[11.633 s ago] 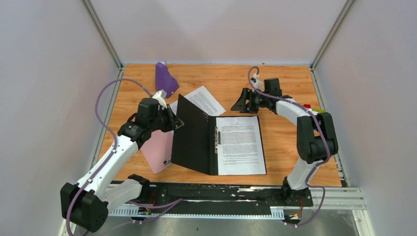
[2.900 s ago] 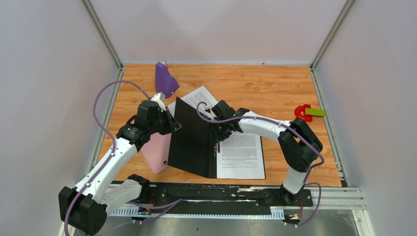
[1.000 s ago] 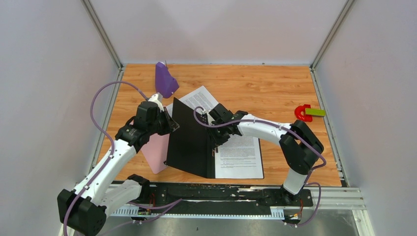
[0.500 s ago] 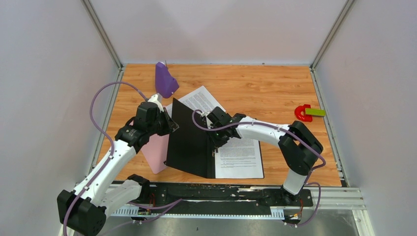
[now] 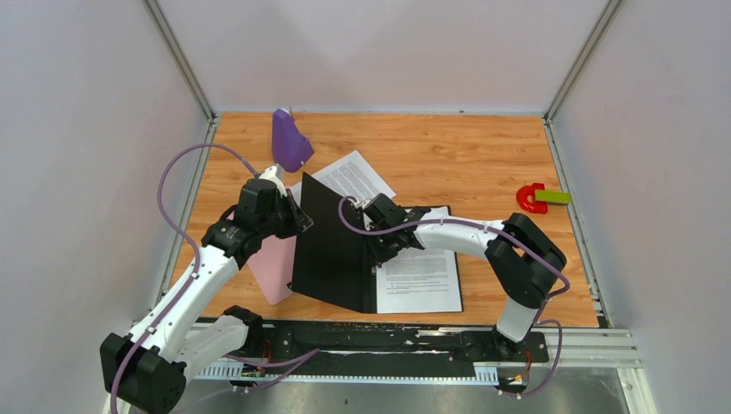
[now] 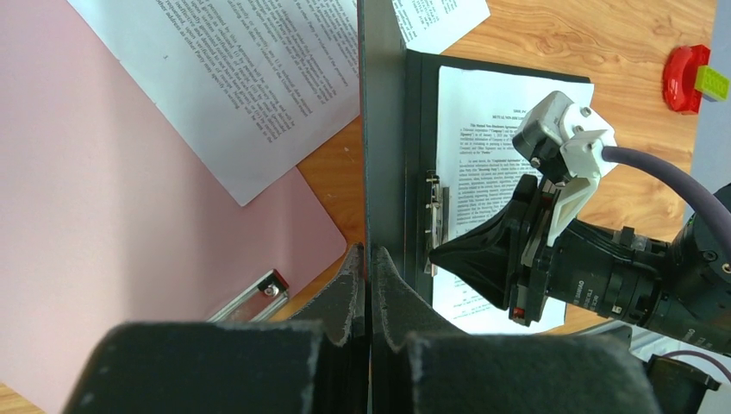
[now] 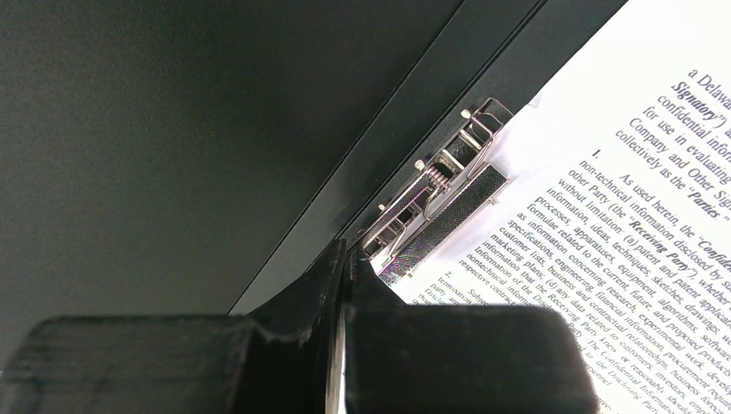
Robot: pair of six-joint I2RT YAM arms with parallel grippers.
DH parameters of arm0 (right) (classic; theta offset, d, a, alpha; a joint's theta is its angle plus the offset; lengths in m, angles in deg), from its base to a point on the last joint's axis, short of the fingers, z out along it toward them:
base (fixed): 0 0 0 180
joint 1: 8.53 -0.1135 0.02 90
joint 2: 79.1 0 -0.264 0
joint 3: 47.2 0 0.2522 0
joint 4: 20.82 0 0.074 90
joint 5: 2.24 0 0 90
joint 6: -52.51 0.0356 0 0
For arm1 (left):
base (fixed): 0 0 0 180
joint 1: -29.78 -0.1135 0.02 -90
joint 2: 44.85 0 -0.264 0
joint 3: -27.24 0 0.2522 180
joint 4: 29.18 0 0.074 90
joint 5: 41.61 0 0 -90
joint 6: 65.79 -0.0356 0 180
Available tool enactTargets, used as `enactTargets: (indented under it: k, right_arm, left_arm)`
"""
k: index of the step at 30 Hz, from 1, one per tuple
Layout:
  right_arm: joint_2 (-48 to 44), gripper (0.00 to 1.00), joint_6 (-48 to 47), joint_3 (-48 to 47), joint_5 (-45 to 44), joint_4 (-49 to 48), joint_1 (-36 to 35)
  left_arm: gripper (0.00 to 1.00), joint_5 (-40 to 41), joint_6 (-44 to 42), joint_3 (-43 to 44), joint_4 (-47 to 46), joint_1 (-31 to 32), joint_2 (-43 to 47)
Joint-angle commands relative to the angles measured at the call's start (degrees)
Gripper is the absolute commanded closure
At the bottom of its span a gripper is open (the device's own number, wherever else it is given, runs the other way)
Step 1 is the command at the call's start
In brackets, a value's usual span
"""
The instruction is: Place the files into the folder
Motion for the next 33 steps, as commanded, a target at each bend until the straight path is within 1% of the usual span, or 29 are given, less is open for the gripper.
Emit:
enactTargets:
  k: [1,9,16,22,27,33]
  right_arm:
    - [4.7,1.0,0.7,5.0,-5.0,4.4,-1.2]
    - [2.5,1.0,-0.1,3.4,-8.2,7.6,-1.2]
    - [1.9,1.0,-1.8,-0.8,-8.2,10.6,-1.2]
    - [1.7,1.0,-2.3,-1.8,-8.2,11.6,-1.2]
    - [1.6,1.0,-2.3,-0.5,-8.5,11.5,-1.2]
    - [2.1,1.0,-1.2,3.7,-8.5,8.4,-1.2]
  left_arm:
    - [1.0,4.7,-0.9,0.7,-3.1,-0.5,1.8]
    - [1.0,4.7,-0.9,0.5,-3.0,-0.4,1.6]
    - [1.0,4.7,-0.7,0.6,-2.9,-0.4,1.5]
    - [1.0,4.7,-1.0,0.7,-2.5,-0.4,1.8]
    - [1.0,4.7,-0.9,0.6,-2.5,-0.4,1.7]
    - [1.0,4.7,-0.8,0.5,-2.5,-0.4,1.5]
